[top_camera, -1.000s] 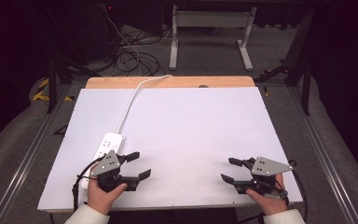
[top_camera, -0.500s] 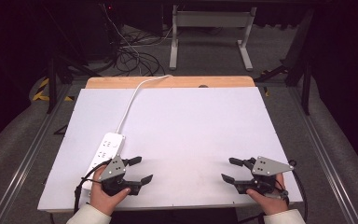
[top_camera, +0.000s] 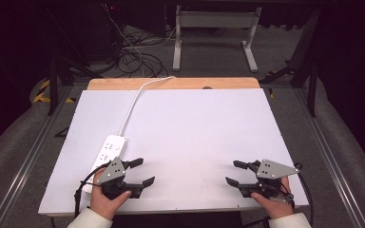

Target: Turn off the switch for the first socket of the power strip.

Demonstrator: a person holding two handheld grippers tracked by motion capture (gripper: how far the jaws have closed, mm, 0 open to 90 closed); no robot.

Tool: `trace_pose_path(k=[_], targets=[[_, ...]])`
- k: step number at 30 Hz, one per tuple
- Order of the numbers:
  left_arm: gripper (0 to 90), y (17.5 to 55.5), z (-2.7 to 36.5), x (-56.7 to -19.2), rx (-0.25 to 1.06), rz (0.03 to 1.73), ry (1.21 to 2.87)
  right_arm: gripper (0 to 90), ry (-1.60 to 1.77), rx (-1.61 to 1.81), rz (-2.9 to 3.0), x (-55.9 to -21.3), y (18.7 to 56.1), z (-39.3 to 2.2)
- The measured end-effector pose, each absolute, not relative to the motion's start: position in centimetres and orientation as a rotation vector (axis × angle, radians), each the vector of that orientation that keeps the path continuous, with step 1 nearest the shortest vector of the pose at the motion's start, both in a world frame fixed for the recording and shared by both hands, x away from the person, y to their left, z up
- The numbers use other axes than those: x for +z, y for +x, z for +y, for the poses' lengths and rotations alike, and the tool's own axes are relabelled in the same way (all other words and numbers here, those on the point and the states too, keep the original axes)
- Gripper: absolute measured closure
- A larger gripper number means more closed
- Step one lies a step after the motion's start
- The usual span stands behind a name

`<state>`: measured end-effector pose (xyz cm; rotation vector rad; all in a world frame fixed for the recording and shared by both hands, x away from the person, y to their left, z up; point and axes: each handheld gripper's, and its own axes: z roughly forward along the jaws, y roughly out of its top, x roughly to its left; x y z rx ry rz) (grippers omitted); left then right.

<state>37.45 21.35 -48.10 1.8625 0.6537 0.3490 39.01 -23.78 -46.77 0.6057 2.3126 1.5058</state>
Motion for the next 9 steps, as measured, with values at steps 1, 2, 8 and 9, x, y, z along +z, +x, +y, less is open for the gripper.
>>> trace_pose_path(k=[1, 2, 8, 9], targets=[[22.7, 37.5, 21.41, -48.04, 0.364, 0.645, 1.865, 36.5, 0.606, 1.506, 2.312, -46.77, 39.01, -23.8], [22.8, 37.43, 21.37, -48.04, 0.356, 0.651, 1.865, 36.5, 0.606, 1.506, 2.311, -46.76, 39.0, -23.81], [22.2, 37.4, 21.35, -48.01, 0.337, 0.658, 1.857, 36.5, 0.605, 1.505, 2.313, -46.76, 39.02, -23.77], [21.9, 37.42, 21.37, -47.95, 0.349, 0.652, 1.86, 36.5, 0.605, 1.505, 2.313, -46.76, 39.02, -23.77]])
